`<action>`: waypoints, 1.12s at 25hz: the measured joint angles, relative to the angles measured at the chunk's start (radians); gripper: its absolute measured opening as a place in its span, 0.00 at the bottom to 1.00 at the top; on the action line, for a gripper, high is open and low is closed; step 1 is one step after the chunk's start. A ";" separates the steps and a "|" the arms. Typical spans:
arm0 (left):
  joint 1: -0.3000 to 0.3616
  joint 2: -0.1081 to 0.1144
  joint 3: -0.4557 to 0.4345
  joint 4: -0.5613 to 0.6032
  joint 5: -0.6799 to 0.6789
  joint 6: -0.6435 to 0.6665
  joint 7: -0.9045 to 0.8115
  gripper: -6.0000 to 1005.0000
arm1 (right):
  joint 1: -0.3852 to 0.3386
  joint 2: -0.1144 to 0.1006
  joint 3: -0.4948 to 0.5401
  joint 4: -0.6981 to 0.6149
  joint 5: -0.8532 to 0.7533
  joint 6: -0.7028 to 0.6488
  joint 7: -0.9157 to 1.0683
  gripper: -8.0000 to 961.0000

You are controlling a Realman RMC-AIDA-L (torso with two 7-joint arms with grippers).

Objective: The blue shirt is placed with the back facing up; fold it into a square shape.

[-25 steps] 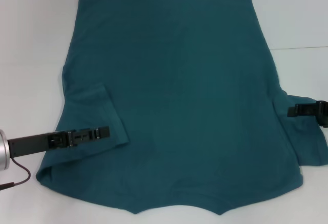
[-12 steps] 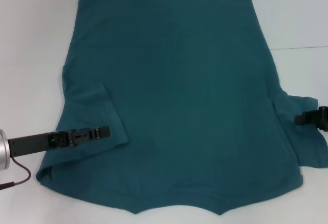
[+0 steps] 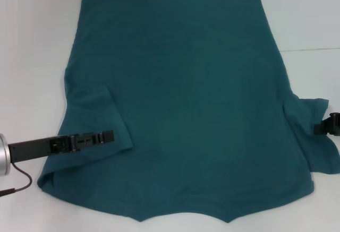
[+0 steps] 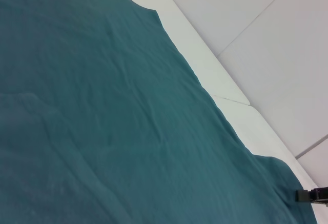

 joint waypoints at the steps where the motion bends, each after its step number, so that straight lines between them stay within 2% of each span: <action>1: 0.000 0.000 0.000 0.000 0.000 0.000 0.000 0.81 | 0.000 0.000 0.000 -0.001 0.000 0.001 -0.001 0.20; 2: 0.000 0.000 0.000 0.000 0.000 0.000 0.000 0.81 | -0.001 0.000 0.000 -0.001 0.000 0.003 -0.002 0.15; 8: 0.000 0.000 0.000 0.000 0.000 0.000 0.000 0.81 | -0.001 -0.001 0.000 -0.019 -0.028 0.008 0.005 0.02; 15: 0.002 -0.004 0.000 0.000 0.000 0.002 0.000 0.81 | -0.007 0.018 0.000 -0.118 -0.102 0.051 0.035 0.02; 28: 0.008 -0.002 0.000 0.000 0.000 0.007 -0.013 0.81 | 0.024 0.027 0.000 -0.155 -0.206 0.088 0.085 0.02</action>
